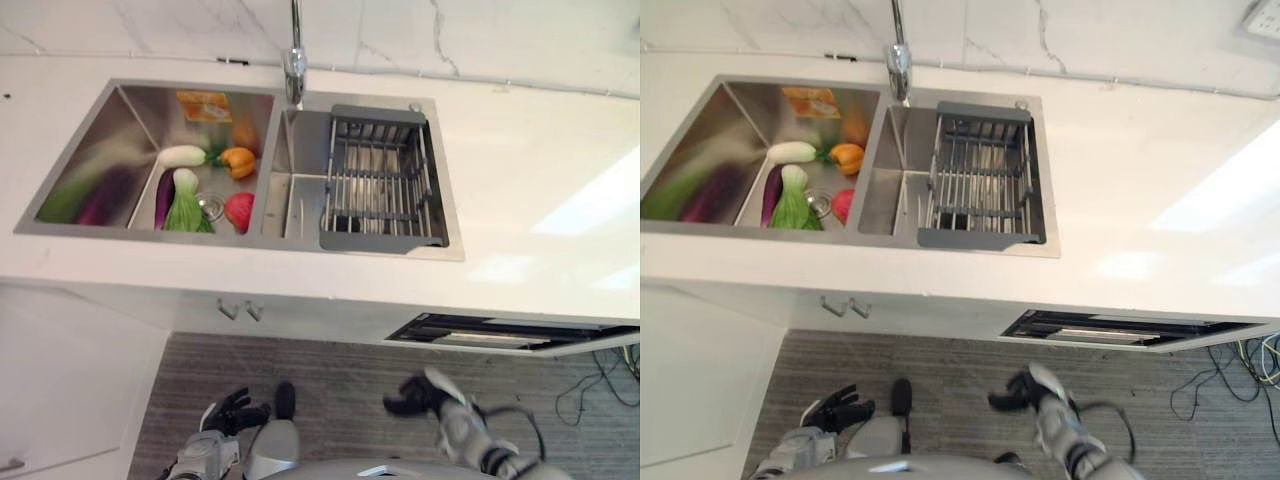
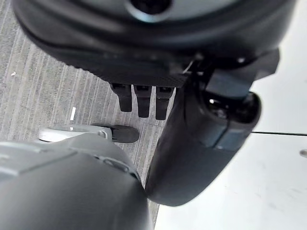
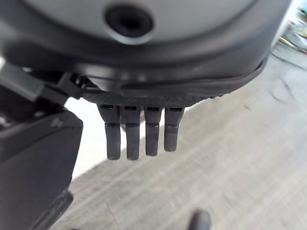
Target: Place the dishes in the dishwasher.
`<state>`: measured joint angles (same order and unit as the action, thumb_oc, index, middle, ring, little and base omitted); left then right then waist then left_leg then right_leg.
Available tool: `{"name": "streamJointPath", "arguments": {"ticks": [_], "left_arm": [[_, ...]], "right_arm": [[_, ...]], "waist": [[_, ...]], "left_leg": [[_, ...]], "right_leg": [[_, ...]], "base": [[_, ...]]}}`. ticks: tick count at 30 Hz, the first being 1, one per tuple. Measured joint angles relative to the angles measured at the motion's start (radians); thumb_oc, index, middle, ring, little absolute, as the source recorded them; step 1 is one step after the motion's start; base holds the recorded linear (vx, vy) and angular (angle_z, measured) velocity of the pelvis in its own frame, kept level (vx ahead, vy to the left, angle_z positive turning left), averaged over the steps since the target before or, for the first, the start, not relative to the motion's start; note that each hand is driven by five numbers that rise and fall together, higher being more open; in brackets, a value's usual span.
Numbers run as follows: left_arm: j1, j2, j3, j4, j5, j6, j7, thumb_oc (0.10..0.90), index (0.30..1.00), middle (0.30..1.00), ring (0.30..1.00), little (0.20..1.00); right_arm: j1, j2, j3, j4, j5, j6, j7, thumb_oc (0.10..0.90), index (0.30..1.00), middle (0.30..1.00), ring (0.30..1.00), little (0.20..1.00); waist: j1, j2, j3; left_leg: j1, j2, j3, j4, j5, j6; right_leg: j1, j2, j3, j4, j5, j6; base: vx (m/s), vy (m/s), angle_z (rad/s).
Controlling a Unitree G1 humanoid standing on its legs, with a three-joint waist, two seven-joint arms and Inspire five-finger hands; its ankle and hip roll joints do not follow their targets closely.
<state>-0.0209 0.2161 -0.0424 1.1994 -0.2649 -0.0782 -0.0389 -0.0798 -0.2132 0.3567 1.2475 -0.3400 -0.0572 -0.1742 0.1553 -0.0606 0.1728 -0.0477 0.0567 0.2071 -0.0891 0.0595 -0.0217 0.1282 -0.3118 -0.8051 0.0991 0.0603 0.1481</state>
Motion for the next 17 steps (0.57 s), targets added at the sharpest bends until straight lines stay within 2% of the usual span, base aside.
{"name": "streamJointPath", "arguments": {"ticks": [3,4,5,6,7,8,9,10,11,12,13,14,15,16,17], "left_arm": [[0.011,0.005,-0.044,0.013,0.0,0.002,-0.016,0.8,0.9,0.9,0.9,0.9],[0.011,0.009,-0.06,0.038,-0.002,0.004,-0.027,0.8,0.9,0.9,0.9,0.9],[0.009,0.009,-0.063,0.047,-0.003,0.005,-0.027,0.8,0.9,0.9,0.9,0.9],[0.001,0.006,-0.08,0.055,-0.012,0.001,-0.027,0.8,0.9,0.9,0.9,0.9],[-0.016,0.008,-0.096,0.069,-0.021,0.001,-0.027,0.8,0.9,0.9,0.9,0.9],[-0.026,0.007,-0.094,0.084,-0.021,0.002,-0.03,0.8,0.9,0.9,0.9,0.9],[-0.028,0.004,-0.093,0.091,-0.02,0.004,-0.032,0.8,0.9,0.9,0.9,0.9],[-0.02,0.001,-0.097,0.09,-0.02,0.003,-0.034,0.8,0.9,0.9,0.9,0.9],[-0.02,-0.011,-0.117,0.091,-0.018,0.0,-0.032,0.8,0.9,0.9,0.9,0.9],[-0.016,-0.005,-0.138,0.101,-0.013,0.002,-0.031,0.8,0.9,0.9,0.9,0.9],[-0.011,-0.009,-0.146,0.109,-0.001,0.007,-0.034,0.8,0.9,0.9,0.9,0.9],[-0.011,-0.013,-0.157,0.125,0.021,0.019,-0.034,0.8,0.9,0.9,0.9,0.9],[-0.011,-0.013,-0.157,0.125,0.021,0.019,-0.034,0.8,0.9,0.9,0.9,0.9],[0.007,-0.007,-0.16,0.125,0.041,0.021,-0.034,0.8,0.9,0.9,0.9,0.9],[0.016,-0.004,-0.159,0.123,0.041,0.021,-0.034,0.8,0.9,0.9,0.9,0.9]], "right_arm": [[0.088,-0.002,-0.203,0.107,0.155,0.027,0.003,0.8,0.9,0.9,0.9,0.9],[0.104,-0.01,-0.262,0.109,0.25,0.032,-0.005,0.8,0.9,0.9,0.9,0.9],[0.104,-0.01,-0.275,0.109,0.286,0.029,-0.005,0.8,0.9,0.9,0.9,0.9],[0.108,-0.008,-0.274,0.106,0.342,0.029,0.001,0.8,0.9,0.9,0.9,0.9],[0.11,-0.007,-0.277,0.104,0.385,0.022,0.008,0.8,0.9,0.9,0.9,0.9],[0.103,-0.001,-0.3,0.108,0.428,0.012,0.016,0.8,0.9,0.9,0.9,0.9],[0.094,0.004,-0.294,0.121,0.46,0.011,0.023,0.8,0.9,0.9,0.9,0.9],[0.094,0.01,-0.292,0.126,0.481,0.013,0.032,0.8,0.9,0.9,0.9,0.9],[0.09,0.013,-0.277,0.142,0.507,0.015,0.044,0.8,0.9,0.9,0.9,0.9],[0.087,0.015,-0.264,0.14,0.53,0.012,0.051,0.8,0.9,0.9,0.9,0.9],[0.085,0.015,-0.256,0.139,0.541,0.01,0.061,0.8,0.9,0.9,0.9,0.9],[0.074,0.017,-0.256,0.141,0.542,0.009,0.077,0.8,0.9,0.9,0.9,0.9],[0.074,0.017,-0.256,0.141,0.542,0.009,0.077,0.8,0.9,0.9,0.9,0.9],[0.082,0.035,-0.257,0.144,0.56,0.014,0.085,0.8,0.9,0.9,0.9,0.9],[0.098,0.043,-0.257,0.145,0.56,0.015,0.085,0.8,0.9,0.9,0.9,0.9]], "waist": [[-0.045,0.003,-0.017],[-0.084,0.019,-0.032],[-0.1,0.023,-0.042],[-0.114,0.037,-0.054],[-0.114,0.053,-0.063],[-0.127,0.076,-0.062],[-0.136,0.077,-0.064],[-0.136,0.076,-0.068],[-0.135,0.079,-0.078],[-0.145,0.084,-0.084],[-0.16,0.096,-0.085],[-0.176,0.102,-0.08],[-0.176,0.102,-0.08],[-0.195,0.079,-0.09],[-0.189,0.06,-0.103]], "left_leg": [[0.059,-0.058,-0.006,-0.001,-0.038,0.053],[0.099,-0.082,-0.029,-0.002,-0.059,0.087],[0.113,-0.085,-0.05,-0.001,-0.058,0.098],[0.12,-0.082,-0.078,-0.002,-0.053,0.103],[0.119,-0.073,-0.088,-0.001,-0.048,0.106],[0.13,-0.06,-0.114,-0.001,-0.045,0.109],[0.133,-0.066,-0.124,-0.001,-0.039,0.11],[0.146,-0.083,-0.122,-0.001,-0.048,0.123],[0.157,-0.095,-0.139,-0.001,-0.074,0.129],[0.155,-0.093,-0.155,-0.001,-0.075,0.13],[0.155,-0.09,-0.174,-0.001,-0.074,0.126],[0.157,-0.091,-0.216,-0.002,-0.067,0.114],[0.157,-0.091,-0.216,-0.002,-0.067,0.114],[0.173,-0.097,-0.265,-0.004,-0.072,0.104],[0.182,-0.102,-0.274,-0.002,-0.081,0.097]], "right_leg": [[-0.012,-0.121,0.069,0.191,0.022,0.008],[-0.067,-0.199,0.175,0.372,0.079,0.021],[-0.1,-0.208,0.239,0.44,0.064,0.054],[-0.139,-0.167,0.311,0.478,-0.004,0.056],[-0.176,-0.099,0.379,0.482,-0.05,0.039],[-0.196,0.013,0.488,0.431,-0.102,0.024],[-0.197,0.039,0.485,0.411,-0.123,0.032],[-0.222,0.036,0.46,0.422,-0.124,0.03],[-0.256,0.043,0.464,0.411,-0.13,0.02],[-0.268,0.075,0.504,0.339,-0.142,-0.007],[-0.27,0.111,0.556,0.247,-0.144,-0.011],[-0.268,0.16,0.651,0.13,-0.129,0.009],[-0.268,0.16,0.651,0.13,-0.129,0.009],[-0.243,0.168,0.674,0.09,-0.104,0.0],[-0.23,0.167,0.675,0.079,-0.086,-0.005]], "base": [[0.14,0.264,0.18],[0.04,0.208,0.3],[0.03,0.113,0.49],[0.03,0.067,0.48],[0.05,0.002,0.54],[0.05,0.012,0.63],[0.05,-0.031,0.66],[0.08,-0.053,0.47],[0.07,-0.078,0.36],[0.06,-0.055,0.42],[0.08,-0.088,0.77],[0.07,-0.06,0.58],[0.08,-0.079,1.05],[0.07,-0.105,0.79],[0.1,-0.158,1.18]]}}
